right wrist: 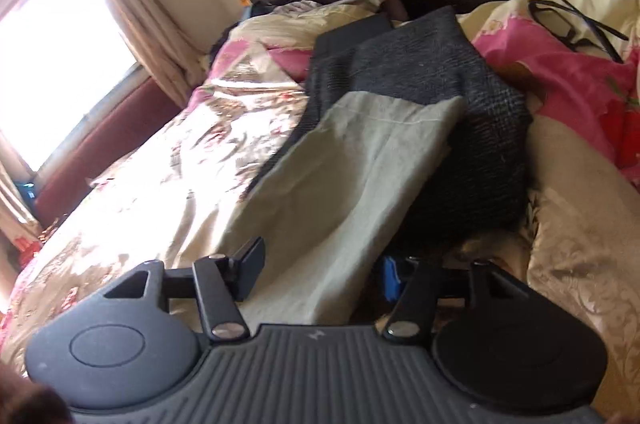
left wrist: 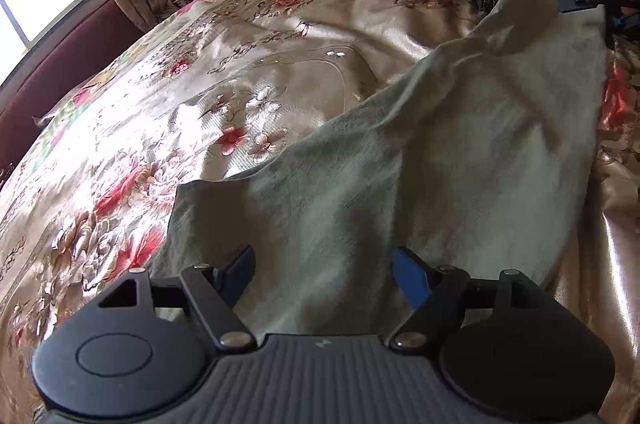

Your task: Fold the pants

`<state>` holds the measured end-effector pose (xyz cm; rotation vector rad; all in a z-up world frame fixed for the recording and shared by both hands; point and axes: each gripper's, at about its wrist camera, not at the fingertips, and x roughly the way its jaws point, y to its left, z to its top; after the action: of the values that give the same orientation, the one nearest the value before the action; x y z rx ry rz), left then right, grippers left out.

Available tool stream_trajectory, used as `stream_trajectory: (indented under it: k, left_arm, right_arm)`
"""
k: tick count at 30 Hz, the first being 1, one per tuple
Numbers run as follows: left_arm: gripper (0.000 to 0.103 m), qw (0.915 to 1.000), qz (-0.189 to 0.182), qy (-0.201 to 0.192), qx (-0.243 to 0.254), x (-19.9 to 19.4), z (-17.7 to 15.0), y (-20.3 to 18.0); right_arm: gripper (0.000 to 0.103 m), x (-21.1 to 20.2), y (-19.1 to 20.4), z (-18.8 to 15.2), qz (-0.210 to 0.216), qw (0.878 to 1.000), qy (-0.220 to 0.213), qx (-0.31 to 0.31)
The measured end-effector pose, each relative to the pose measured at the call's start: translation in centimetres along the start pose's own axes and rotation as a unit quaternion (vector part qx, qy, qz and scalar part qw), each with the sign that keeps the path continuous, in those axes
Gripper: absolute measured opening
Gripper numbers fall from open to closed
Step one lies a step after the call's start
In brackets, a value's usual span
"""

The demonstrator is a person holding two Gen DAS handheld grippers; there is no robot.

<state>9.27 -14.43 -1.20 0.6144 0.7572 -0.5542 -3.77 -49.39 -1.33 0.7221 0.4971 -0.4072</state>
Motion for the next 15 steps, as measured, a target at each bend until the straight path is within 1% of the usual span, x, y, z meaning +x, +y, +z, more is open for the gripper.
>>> stream_trajectory:
  k: [1,2,3,4,5,6,7,8,9,10,11,12,13,14,15]
  left_arm:
    - [0.089,1.0,0.003,-0.002,0.004,-0.2,0.0,-0.1]
    - [0.089,1.0,0.004,-0.006,0.006,-0.5,-0.1,-0.2]
    - [0.089,1.0,0.0,-0.006,0.003,-0.6,-0.2,-0.3]
    - [0.089,1.0,-0.005,-0.003,0.0,-0.5,-0.2,-0.3]
    - [0.089,1.0,-0.01,0.001,-0.001,-0.4,-0.4,-0.4]
    - [0.089,0.9999,-0.011,0.005,0.002,-0.2,-0.5,-0.7]
    - [0.089,0.9999,-0.009,0.005,0.007,-0.1,-0.6,-0.9]
    - [0.089,0.9999,-0.009,0.003,0.01,-0.2,-0.6,-1.1]
    - [0.089,0.9999,-0.011,0.002,0.012,-0.2,-0.6,-1.2]
    - [0.089,0.9998,-0.014,0.0,0.012,-0.3,-0.6,-1.2]
    - [0.089,0.9998,-0.017,-0.001,0.01,-0.3,-0.6,-1.2]
    - [0.089,0.9998,-0.019,-0.002,0.009,-0.3,-0.6,-1.2]
    - [0.089,0.9998,-0.019,-0.002,0.009,-0.3,-0.6,-1.2]
    - [0.089,0.9998,-0.018,-0.004,0.01,-0.4,-0.7,-1.1]
    - [0.089,0.9998,-0.015,-0.006,0.01,-0.6,-0.8,-1.0]
  right_arm:
    - [0.057,0.5,-0.7,0.1,0.005,1.0,-0.002,0.018]
    - [0.056,0.8,-1.2,0.2,0.011,0.999,-0.004,0.033]
    - [0.059,0.8,-1.5,0.2,0.02,0.999,-0.007,0.046]
    - [0.059,0.6,-1.5,0.2,0.026,0.998,-0.01,0.051]
    - [0.054,0.3,-1.5,0.2,0.032,0.998,-0.009,0.054]
    - [0.047,-0.1,-1.5,0.1,0.041,0.997,-0.006,0.063]
    - [0.03,-0.6,-1.6,-0.1,0.057,0.996,-0.004,0.074]
    - [0.008,-0.9,-1.9,-0.3,0.093,0.991,0.003,0.095]
    - [0.004,-1.1,-1.9,-0.5,0.112,0.988,0.009,0.11]
    - [0.004,-1.1,-1.6,-0.6,0.109,0.988,0.009,0.106]
    - [0.004,-0.8,-1.1,-0.8,0.086,0.993,0.006,0.082]
    - [0.005,0.0,-1.2,-0.8,0.063,0.994,0.013,0.087]
    - [0.005,0.8,-1.6,-0.8,0.054,0.992,0.019,0.11]
    - [0.005,1.3,-1.9,-0.7,0.055,0.99,0.017,0.126]
    - [0.005,1.6,-2.1,-0.6,0.061,0.99,0.011,0.129]
